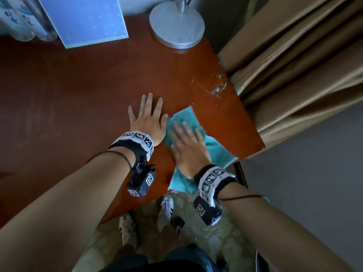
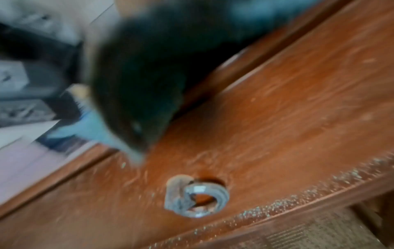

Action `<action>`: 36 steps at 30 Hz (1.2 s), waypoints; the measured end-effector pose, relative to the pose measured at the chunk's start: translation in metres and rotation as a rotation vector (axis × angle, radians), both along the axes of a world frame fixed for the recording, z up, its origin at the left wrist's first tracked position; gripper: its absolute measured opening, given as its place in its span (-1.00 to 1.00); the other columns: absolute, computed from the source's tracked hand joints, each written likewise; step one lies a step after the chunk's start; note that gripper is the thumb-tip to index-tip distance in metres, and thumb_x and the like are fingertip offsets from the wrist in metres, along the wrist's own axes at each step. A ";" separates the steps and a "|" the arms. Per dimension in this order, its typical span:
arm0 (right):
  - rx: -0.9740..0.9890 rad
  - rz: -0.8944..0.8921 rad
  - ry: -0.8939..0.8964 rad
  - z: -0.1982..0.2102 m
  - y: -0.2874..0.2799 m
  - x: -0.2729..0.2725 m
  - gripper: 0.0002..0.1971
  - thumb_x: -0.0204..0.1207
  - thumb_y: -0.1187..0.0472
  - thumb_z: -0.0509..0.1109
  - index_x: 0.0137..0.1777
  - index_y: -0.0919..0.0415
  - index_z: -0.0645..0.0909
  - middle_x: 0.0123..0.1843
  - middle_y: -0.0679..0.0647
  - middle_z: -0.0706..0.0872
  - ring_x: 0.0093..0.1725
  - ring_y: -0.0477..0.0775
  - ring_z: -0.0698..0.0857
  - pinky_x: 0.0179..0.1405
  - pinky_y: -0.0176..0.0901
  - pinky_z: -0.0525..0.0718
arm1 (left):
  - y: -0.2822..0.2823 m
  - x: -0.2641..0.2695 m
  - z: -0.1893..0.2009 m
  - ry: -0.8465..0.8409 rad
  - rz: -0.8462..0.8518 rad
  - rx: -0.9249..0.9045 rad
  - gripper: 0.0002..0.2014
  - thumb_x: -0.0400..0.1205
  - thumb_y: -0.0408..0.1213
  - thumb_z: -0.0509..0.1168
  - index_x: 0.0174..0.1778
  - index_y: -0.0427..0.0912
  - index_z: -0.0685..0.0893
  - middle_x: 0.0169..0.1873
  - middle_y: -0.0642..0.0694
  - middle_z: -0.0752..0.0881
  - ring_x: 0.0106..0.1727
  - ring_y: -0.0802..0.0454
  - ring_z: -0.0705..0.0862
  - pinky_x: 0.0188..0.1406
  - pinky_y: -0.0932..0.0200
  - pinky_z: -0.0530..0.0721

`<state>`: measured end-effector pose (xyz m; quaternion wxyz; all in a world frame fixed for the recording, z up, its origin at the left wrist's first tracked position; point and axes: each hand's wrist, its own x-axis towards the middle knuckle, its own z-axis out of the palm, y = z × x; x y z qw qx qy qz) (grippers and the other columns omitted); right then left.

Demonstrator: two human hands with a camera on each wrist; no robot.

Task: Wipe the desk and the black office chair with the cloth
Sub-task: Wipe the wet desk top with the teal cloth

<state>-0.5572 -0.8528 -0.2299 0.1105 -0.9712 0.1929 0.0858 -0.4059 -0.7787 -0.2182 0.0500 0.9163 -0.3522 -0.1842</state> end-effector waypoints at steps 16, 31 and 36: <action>0.085 0.193 0.067 0.009 0.001 0.067 -0.45 0.73 -0.06 -0.10 0.70 -0.13 -0.10 0.74 -0.06 -0.12 0.70 0.08 -0.21 0.61 0.25 -0.27 | -0.007 0.059 0.013 -0.161 0.254 -0.207 -0.62 0.75 -0.09 0.01 0.44 -0.03 0.53 0.43 -0.16 0.44 0.40 -0.27 0.35 0.29 -0.17 0.40; -0.126 -0.733 -0.200 -0.006 -0.107 0.115 -0.46 0.69 -0.03 0.01 0.67 -0.09 0.17 0.70 0.03 0.16 0.68 0.20 0.12 0.59 0.34 0.12 | -0.028 0.086 -0.003 -0.021 0.315 -0.058 -0.48 0.75 -0.02 -0.10 0.66 0.19 0.01 0.69 0.02 -0.14 0.69 -0.06 -0.27 0.62 -0.24 -0.26; 0.065 0.051 -0.014 0.000 -0.064 0.163 -0.45 0.72 -0.04 -0.11 0.69 -0.19 -0.13 0.73 -0.15 -0.15 0.70 0.01 -0.20 0.62 0.21 -0.24 | -0.055 0.101 0.004 0.028 0.307 -0.075 -0.44 0.74 -0.12 -0.06 0.69 0.14 -0.01 0.70 0.01 -0.11 0.70 -0.05 -0.21 0.64 -0.24 -0.20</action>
